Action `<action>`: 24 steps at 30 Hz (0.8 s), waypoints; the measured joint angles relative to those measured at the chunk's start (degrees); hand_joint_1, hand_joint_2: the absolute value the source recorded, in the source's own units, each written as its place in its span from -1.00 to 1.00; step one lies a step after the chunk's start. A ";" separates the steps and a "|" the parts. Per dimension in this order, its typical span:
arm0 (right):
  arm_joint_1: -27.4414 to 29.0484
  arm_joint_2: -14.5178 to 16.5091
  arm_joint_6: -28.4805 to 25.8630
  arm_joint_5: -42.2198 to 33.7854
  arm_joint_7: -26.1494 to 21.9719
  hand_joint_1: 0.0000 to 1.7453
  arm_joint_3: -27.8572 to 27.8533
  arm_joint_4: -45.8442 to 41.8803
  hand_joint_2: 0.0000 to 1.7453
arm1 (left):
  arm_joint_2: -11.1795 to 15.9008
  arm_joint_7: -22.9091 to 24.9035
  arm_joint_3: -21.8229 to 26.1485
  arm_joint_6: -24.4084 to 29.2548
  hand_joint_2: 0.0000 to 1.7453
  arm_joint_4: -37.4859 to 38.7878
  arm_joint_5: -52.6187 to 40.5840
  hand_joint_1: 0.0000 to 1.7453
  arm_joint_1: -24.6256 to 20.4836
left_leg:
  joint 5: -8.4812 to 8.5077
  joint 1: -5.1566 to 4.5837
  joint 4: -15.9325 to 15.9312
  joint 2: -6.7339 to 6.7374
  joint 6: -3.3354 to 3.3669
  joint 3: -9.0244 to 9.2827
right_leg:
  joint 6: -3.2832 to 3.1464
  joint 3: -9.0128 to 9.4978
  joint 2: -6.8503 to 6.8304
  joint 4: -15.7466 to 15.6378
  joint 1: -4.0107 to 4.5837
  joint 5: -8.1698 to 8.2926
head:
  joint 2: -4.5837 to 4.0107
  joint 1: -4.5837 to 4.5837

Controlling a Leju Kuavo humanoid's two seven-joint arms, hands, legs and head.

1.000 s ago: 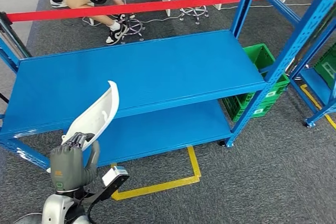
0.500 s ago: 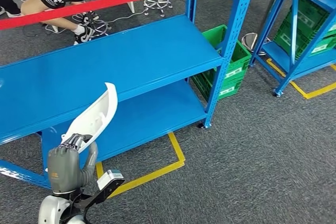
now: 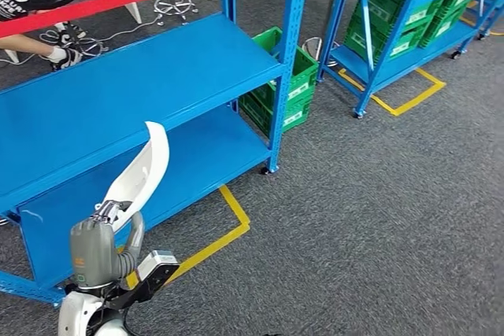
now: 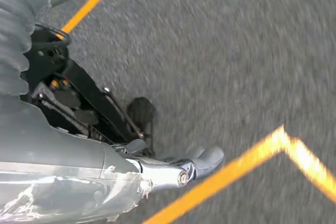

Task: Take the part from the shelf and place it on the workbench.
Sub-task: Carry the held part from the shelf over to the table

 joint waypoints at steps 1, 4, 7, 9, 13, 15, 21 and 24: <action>-0.05 0.01 -0.08 -0.10 -0.05 -1.00 0.00 0.00 1.00 | -0.01 -0.09 0.10 0.00 1.00 0.02 0.17 1.00 0.02 | 0.32 -0.06 0.19 0.64 -0.19 -0.47 | -0.03 3.55 -1.25 -4.18 0.01 0.70 | 0.00 0.02; -0.50 0.11 0.17 -0.39 -0.72 -1.00 -0.05 -0.09 1.00 | -0.03 -0.54 0.50 0.04 1.00 0.03 0.63 1.00 0.11 | 1.08 -0.35 0.85 2.54 -0.91 -1.18 | -0.87 11.36 -4.45 -15.36 0.70 -0.83 | 0.01 -0.03; -0.57 0.38 -1.03 -0.31 -1.29 -1.00 -0.07 -0.14 1.00 | -0.02 -1.04 0.76 0.04 1.00 0.04 1.24 1.00 0.31 | 0.92 -0.18 1.31 3.01 -1.85 -1.67 | -2.43 10.42 -2.95 -16.45 0.82 -0.16 | 0.01 -0.09; -0.68 0.59 -2.22 -0.31 -1.47 -1.00 -0.13 -0.16 1.00 | 0.03 -1.28 1.06 0.04 1.00 0.05 1.58 1.00 0.64 | -3.14 0.05 4.44 -0.04 -2.61 -2.87 | -3.44 9.20 -1.79 -16.57 0.57 1.20 | 0.01 -0.15; -1.03 1.05 -2.99 -0.34 -1.31 -1.00 -0.29 -0.20 1.00 | 0.19 -1.77 1.66 0.04 1.00 0.09 1.99 1.00 0.97 | -10.53 0.23 16.93 -3.21 -3.02 -5.50 | -3.75 5.43 1.07 -16.28 0.52 4.13 | 0.01 -0.20; -1.03 1.28 -3.13 -0.34 -1.27 -1.00 -0.33 -0.20 1.00 | 0.21 -1.86 1.92 0.04 1.00 0.10 2.07 1.00 0.96 | -7.53 0.34 15.17 -3.54 -2.99 -2.91 | -3.48 3.62 2.48 -15.96 0.36 5.39 | 0.01 -0.20; -1.01 1.46 -3.41 -0.36 -1.48 -1.00 -0.35 -0.39 1.00 | 0.21 -2.31 2.34 0.04 1.00 0.25 2.30 1.00 0.94 | -5.67 0.81 0.72 -7.82 -2.06 5.95 | -1.43 0.08 6.33 -15.22 0.15 9.21 | 0.01 -0.30; -0.68 1.51 -3.94 -0.42 -1.59 -1.00 -0.36 -0.38 1.00 | 0.17 -2.99 2.64 0.04 1.00 0.33 2.77 1.00 0.92 | -4.04 0.79 1.02 -5.46 -0.54 4.20 | -0.78 -1.55 3.61 -12.25 0.21 5.53 | 0.01 0.02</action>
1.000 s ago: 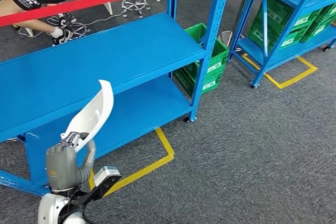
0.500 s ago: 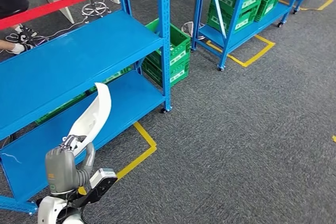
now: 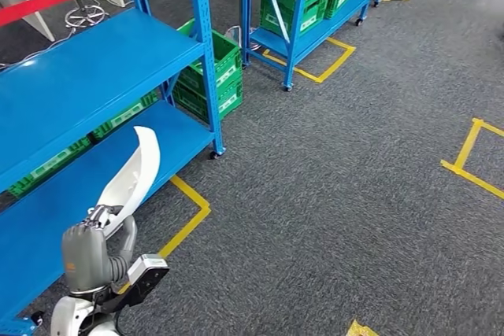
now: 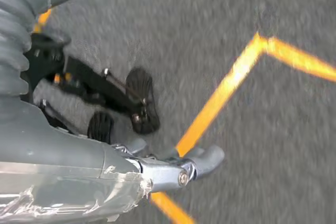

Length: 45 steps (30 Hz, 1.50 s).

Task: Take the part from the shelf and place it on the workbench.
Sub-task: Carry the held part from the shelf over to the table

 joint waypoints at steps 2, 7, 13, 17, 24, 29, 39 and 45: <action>-0.19 0.13 -0.27 -0.48 -0.05 -1.00 0.00 0.01 1.00 | 0.00 -0.38 0.30 0.01 1.00 0.03 0.33 1.00 0.07 | 1.30 -0.28 0.04 1.57 0.56 -1.49 | 0.20 -1.74 -2.40 7.42 -0.06 -6.46 | 0.00 0.28; -0.53 0.32 -0.65 -1.16 -0.23 -1.00 0.00 -0.01 1.00 | 0.02 -1.92 1.02 0.00 1.00 0.26 1.09 1.00 0.02 | 4.53 -0.65 0.17 5.40 0.18 -5.62 | 0.58 3.24 -3.72 12.30 -0.35 -4.79 | 0.00 0.29; -0.94 0.71 -0.92 -1.97 -0.24 -1.00 0.00 -0.10 1.00 | -0.07 -3.83 1.64 0.01 1.00 0.39 1.57 1.00 -0.05 | 6.97 -0.30 0.42 8.43 -1.54 -7.09 | -1.35 13.82 -5.96 -4.56 0.87 -6.89 | 0.00 0.19; -0.86 0.65 -0.94 -2.00 -0.19 -1.00 -0.02 -0.18 1.00 | 0.00 -5.10 2.00 0.01 1.00 0.49 1.70 1.00 0.19 | -1.47 0.01 8.51 3.38 -2.56 -10.01 | -3.40 11.34 -3.77 -4.67 0.86 -4.56 | -0.01 0.05; -0.73 0.68 -0.92 -2.03 -0.07 -1.00 -0.02 -0.21 1.00 | 0.16 -6.27 2.71 0.01 1.00 0.95 1.62 1.00 0.24 | 1.07 -0.07 4.59 -0.59 -1.56 -2.88 | -2.93 6.53 1.06 -3.67 0.99 -1.23 | 0.00 0.08; -0.53 0.63 -0.86 -2.04 -0.16 -1.00 -0.02 -0.22 1.00 | 0.08 -7.02 2.80 0.00 1.00 1.18 1.48 1.00 0.24 | -0.21 0.25 -0.79 -0.67 -0.57 0.02 | -1.63 4.40 1.67 -1.34 1.24 -0.29 | 0.00 0.28; -0.32 0.78 -0.84 -2.53 -0.16 -1.00 -0.02 -0.20 1.00 | 0.00 -7.27 3.18 0.00 1.00 1.92 1.12 1.00 0.40 | -3.38 0.65 -0.83 5.60 -1.53 4.19 | 0.06 1.06 -5.82 3.07 0.40 -0.14 | 0.00 0.75; -0.27 0.95 -0.78 -2.66 -0.19 -1.00 -0.02 -0.20 1.00 | -0.07 -7.79 3.20 0.02 1.00 2.05 1.01 1.00 0.15 | -2.46 0.38 3.51 5.64 -3.56 3.40 | -3.26 4.09 -4.77 -0.72 0.83 -2.18 | 0.02 0.50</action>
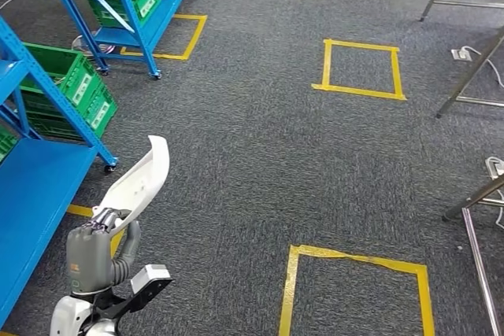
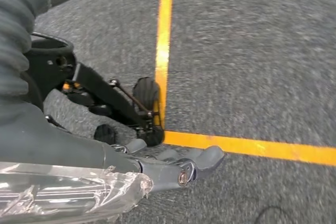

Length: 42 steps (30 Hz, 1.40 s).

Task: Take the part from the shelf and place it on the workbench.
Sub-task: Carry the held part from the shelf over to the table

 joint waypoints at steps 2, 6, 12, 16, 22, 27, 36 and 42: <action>0.00 -0.01 0.01 -0.14 -0.02 -1.00 0.00 -0.01 1.00 | 0.05 -0.06 0.03 0.01 1.00 0.11 0.00 1.00 0.06 | -0.01 0.10 8.48 -2.25 0.03 -5.69 | -0.63 1.67 1.35 -0.46 -0.01 -0.88 | 0.00 -0.15; -0.14 0.01 0.40 -0.15 0.04 -1.00 0.00 -0.01 1.00 | 0.20 -0.30 0.16 0.01 1.00 0.45 0.00 1.00 0.27 | -7.68 -0.08 14.32 -3.45 0.17 -15.67 | -1.12 5.92 4.94 -1.07 0.11 -3.69 | 0.01 -0.33; -0.18 0.03 1.19 -0.32 0.47 -1.00 -0.02 0.02 1.00 | 0.28 -0.99 0.46 -0.01 1.00 1.01 -0.02 1.00 0.31 | 8.43 -0.23 -0.37 -7.37 0.68 -17.02 | -0.24 12.27 9.21 -1.43 0.19 -9.66 | -0.01 -0.87; -0.11 -0.01 1.42 -0.44 0.50 -1.00 -0.06 0.02 1.00 | -0.04 -1.46 0.64 0.06 1.00 1.25 -0.19 1.00 -0.27 | 8.66 -0.29 -1.36 -5.19 2.03 -13.39 | 0.76 12.62 5.65 2.55 0.36 -9.52 | 0.00 -0.20; 0.03 0.11 1.68 -0.76 0.69 -1.00 -0.67 0.05 1.00 | -0.55 -1.54 0.73 0.07 1.00 2.44 -1.21 1.00 -0.90 | 5.05 -0.36 -1.21 -2.10 2.96 -8.10 | 1.58 0.36 1.77 13.24 0.37 -19.87 | 0.01 0.31; 0.07 0.01 2.12 -0.82 1.09 -1.00 -1.35 0.07 1.00 | -1.45 -1.21 0.25 0.02 1.00 3.60 -2.45 1.00 -2.35 | 0.37 -0.91 -0.35 -0.02 2.22 -3.60 | 0.18 -1.75 -1.57 2.94 0.84 -0.99 | 0.01 0.25; -0.38 -0.23 2.33 -0.87 1.11 -1.00 -1.43 0.03 1.00 | -1.44 -1.04 -0.54 0.05 1.00 4.51 -2.25 1.00 -3.19 | -7.87 -0.81 12.99 -3.06 0.74 -10.11 | -1.02 -2.05 3.94 1.75 0.43 0.95 | 0.01 0.02; -0.44 -0.23 2.22 -0.87 0.99 -1.00 -1.44 0.03 1.00 | -1.00 0.24 -1.16 0.07 1.00 4.66 -0.21 1.00 -3.09 | 0.22 -0.85 0.08 -8.60 2.12 -5.92 | 0.17 -2.99 7.86 1.72 0.08 2.49 | 0.01 -0.15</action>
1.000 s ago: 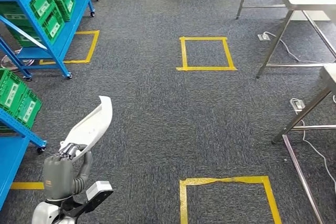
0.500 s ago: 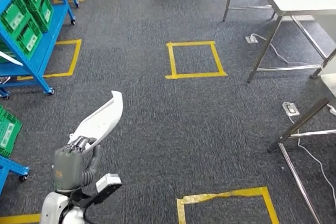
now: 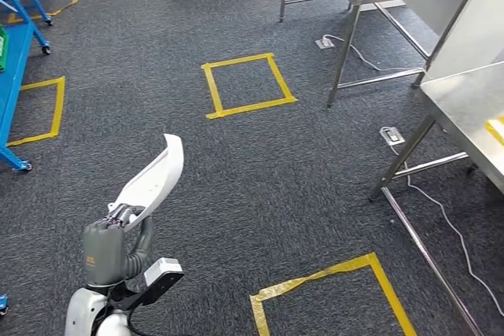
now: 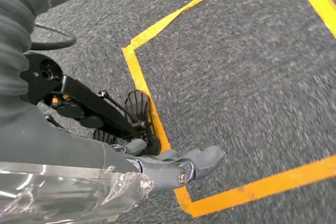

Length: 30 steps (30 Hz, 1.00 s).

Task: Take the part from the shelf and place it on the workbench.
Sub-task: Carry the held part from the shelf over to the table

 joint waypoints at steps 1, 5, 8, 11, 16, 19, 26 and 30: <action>0.07 0.00 -0.06 0.00 -0.03 -1.00 0.00 0.00 1.00 | 0.19 0.17 -0.03 0.01 1.00 -0.01 0.39 1.00 0.09 | 0.17 -0.16 -0.23 -0.03 0.30 -0.17 | 0.47 -0.25 0.65 -0.20 -0.17 0.46 | 0.00 -0.05; 0.55 -0.11 -0.50 -0.08 -0.25 -1.00 0.01 0.00 1.00 | 0.67 0.39 -0.21 0.03 1.00 -0.18 1.81 1.00 0.29 | 3.46 0.12 -1.60 2.76 1.61 -1.07 | 1.76 -2.21 -1.69 1.71 -0.19 -2.08 | 0.00 0.17; 0.39 -0.13 -0.50 -0.82 -0.29 -1.00 0.02 0.00 1.00 | 1.13 0.40 -0.09 0.03 1.00 -0.27 2.54 1.00 0.97 | 4.67 0.17 -1.83 5.20 1.72 -2.58 | 2.69 -4.82 -5.47 11.97 -0.64 -8.99 | 0.00 0.38; 0.40 -0.14 -0.44 -1.03 -0.32 -1.00 0.02 0.00 1.00 | 1.61 0.47 0.10 0.03 1.00 -0.29 2.84 1.00 1.24 | 5.66 0.48 -1.81 7.62 1.08 -4.04 | 3.77 -2.18 -6.30 13.60 -1.53 -7.22 | 0.00 0.39; 0.10 -0.12 -0.42 -1.28 -0.30 -1.00 0.03 0.00 1.00 | 2.14 0.49 0.14 0.04 1.00 -0.51 2.88 1.00 1.36 | 6.89 0.76 -1.49 10.07 -0.92 -4.69 | 3.63 9.22 -9.31 -1.90 -1.38 -7.31 | 0.00 0.49; 0.22 -0.22 -0.43 -1.40 -0.33 -1.00 0.04 0.00 1.00 | 2.23 0.50 0.08 0.03 1.00 -0.62 2.88 1.00 1.33 | 6.34 1.18 -1.04 9.55 -2.08 -4.75 | 1.36 8.55 -7.93 -2.30 -1.18 -6.71 | 0.00 0.23; 0.27 -0.30 -0.43 -1.40 -0.36 -1.00 0.04 -0.07 1.00 | 2.69 0.50 0.14 0.03 1.00 -0.67 2.97 1.00 1.72 | 0.05 0.20 13.01 5.02 -1.13 -9.99 | -0.49 7.07 -3.60 -2.55 -0.31 -4.99 | 0.00 -1.01; 0.23 -0.15 -0.43 -1.42 -0.16 -1.00 0.04 -0.07 1.00 | 2.83 0.50 0.12 0.04 1.00 -0.68 2.71 1.00 1.68 | 4.57 -1.06 -1.08 1.93 1.17 -2.13 | -0.38 6.66 -0.71 -2.63 0.07 -5.25 | 0.00 -1.00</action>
